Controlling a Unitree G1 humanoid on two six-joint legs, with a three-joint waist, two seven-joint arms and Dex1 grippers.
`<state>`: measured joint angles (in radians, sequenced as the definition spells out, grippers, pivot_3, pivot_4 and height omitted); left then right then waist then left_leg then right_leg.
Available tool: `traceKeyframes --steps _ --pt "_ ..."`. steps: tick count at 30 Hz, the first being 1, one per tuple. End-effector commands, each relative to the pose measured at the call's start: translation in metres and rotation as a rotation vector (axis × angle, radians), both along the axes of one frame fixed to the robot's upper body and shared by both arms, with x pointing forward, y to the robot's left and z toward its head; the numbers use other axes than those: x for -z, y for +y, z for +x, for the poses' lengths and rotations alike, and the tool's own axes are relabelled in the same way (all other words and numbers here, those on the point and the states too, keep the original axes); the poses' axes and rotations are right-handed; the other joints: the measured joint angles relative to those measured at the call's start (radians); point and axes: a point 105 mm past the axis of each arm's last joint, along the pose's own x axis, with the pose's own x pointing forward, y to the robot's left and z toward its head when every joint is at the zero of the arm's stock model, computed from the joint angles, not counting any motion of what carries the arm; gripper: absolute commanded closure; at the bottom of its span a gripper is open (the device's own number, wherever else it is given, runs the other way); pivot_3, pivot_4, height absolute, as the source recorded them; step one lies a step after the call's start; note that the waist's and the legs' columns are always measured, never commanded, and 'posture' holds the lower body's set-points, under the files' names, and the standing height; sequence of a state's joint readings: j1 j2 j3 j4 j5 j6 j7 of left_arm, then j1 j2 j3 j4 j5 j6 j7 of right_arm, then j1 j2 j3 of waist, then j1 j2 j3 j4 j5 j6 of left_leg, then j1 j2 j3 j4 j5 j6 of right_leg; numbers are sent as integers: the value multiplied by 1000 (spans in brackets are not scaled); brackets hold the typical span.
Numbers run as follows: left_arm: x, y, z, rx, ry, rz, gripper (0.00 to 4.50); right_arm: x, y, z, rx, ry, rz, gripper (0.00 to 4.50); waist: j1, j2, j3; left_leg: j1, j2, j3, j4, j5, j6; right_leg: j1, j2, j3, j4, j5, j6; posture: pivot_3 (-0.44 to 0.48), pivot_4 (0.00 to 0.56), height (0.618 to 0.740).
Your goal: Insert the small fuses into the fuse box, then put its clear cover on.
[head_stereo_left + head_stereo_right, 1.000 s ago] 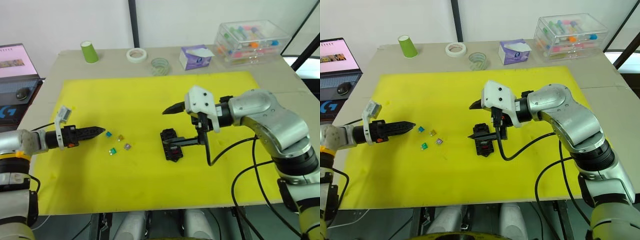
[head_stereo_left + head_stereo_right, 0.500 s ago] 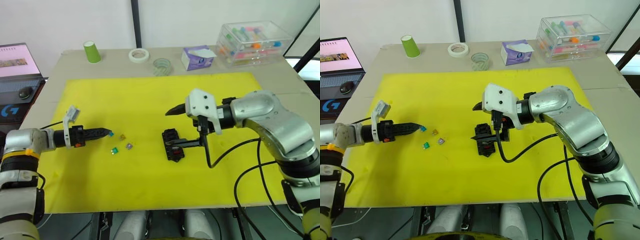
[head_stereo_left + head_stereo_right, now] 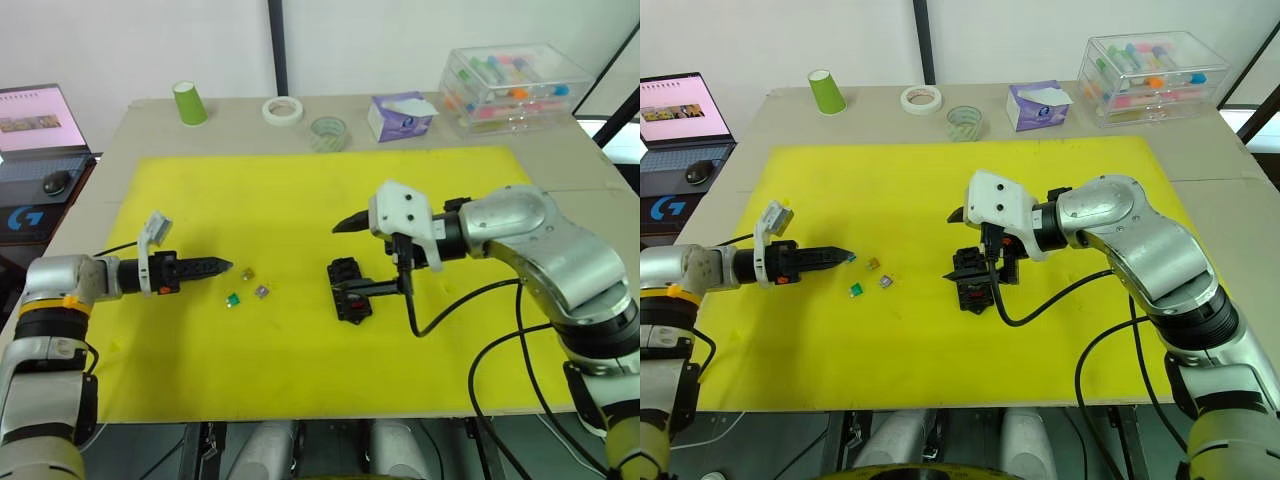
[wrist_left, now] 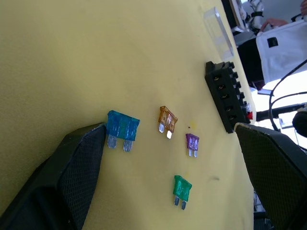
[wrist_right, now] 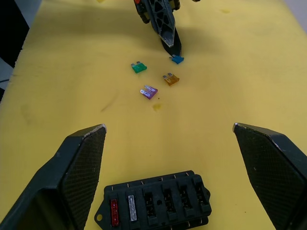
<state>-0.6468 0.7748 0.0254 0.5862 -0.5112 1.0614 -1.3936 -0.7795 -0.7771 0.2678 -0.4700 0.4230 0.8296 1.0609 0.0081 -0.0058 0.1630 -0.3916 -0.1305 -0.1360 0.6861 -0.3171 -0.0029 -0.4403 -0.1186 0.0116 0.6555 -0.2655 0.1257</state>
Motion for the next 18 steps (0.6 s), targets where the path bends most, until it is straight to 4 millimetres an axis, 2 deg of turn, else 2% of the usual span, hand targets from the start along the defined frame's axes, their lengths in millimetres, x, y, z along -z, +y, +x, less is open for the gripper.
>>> traceKeyframes --steps 1,6,14,18 --pt "18 -11 -4 27 76 -6 0 -5 1 -4 -19 -42 -10 24 2 0 0 0 0 0 0 0 0 0 0 0 0 0 0 0 150 740" --pt "21 -9 -5 16 83 -6 1561 -4 2 -4 -19 -44 -11 0 1 0 0 0 0 0 0 0 0 0 0 0 0 0 0 0 150 740" --pt "22 -9 -6 12 86 -5 1561 -1 2 -3 -20 -40 -14 0 -1 0 0 0 0 0 0 0 0 0 0 0 0 0 0 0 150 740" --pt "23 -8 -6 4 86 -1 2491 0 3 -3 -23 -39 -14 0 -3 0 0 0 0 0 0 0 0 0 0 0 0 0 0 0 150 740"
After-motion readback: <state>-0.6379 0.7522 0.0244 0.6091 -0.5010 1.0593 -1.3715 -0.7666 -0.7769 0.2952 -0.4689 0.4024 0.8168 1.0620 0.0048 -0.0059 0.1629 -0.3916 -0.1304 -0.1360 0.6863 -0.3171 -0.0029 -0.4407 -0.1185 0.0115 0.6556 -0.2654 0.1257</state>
